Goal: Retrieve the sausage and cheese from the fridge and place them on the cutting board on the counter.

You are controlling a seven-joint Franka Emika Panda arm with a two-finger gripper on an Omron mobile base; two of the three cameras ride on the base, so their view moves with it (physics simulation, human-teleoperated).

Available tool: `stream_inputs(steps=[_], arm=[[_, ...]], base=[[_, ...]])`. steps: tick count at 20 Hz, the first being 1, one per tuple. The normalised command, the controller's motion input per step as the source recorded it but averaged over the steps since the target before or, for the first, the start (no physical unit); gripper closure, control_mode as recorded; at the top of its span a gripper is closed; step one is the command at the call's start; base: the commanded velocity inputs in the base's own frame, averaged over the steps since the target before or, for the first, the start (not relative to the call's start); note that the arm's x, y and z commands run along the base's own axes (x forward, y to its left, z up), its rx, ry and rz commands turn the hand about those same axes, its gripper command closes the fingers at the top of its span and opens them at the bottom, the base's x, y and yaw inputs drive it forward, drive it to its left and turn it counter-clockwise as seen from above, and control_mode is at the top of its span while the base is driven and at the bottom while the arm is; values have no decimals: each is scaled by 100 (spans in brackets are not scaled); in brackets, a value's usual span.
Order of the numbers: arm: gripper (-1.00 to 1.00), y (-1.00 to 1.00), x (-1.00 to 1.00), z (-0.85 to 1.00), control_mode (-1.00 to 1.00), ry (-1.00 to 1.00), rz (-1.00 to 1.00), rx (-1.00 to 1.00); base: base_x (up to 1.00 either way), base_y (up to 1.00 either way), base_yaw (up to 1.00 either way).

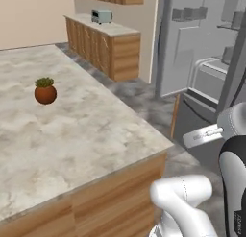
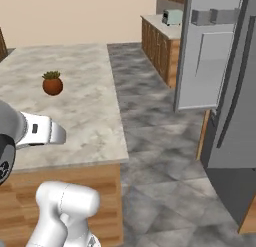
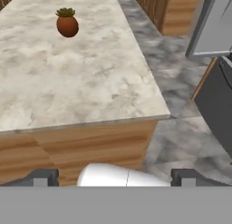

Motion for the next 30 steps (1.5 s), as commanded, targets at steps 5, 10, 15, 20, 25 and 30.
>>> stream_inputs(steps=[5, 10, 15, 20, 25, 30], arm=[[-100, 0, 0, 0, 100, 0, 0, 0], [-100, 0, 0, 0, 100, 0, 0, 0], [-100, 0, 0, 0, 100, 0, 0, 0], [-100, 0, 0, 0, 100, 0, 0, 0], [-100, 0, 0, 0, 100, 0, 0, 0], [-100, 0, 0, 0, 100, 0, 0, 0]], base=[[51, -100, 25], [36, -100, 34], [74, -82, 27], [97, -5, 2], [100, 3, 0], [99, -10, 0]])
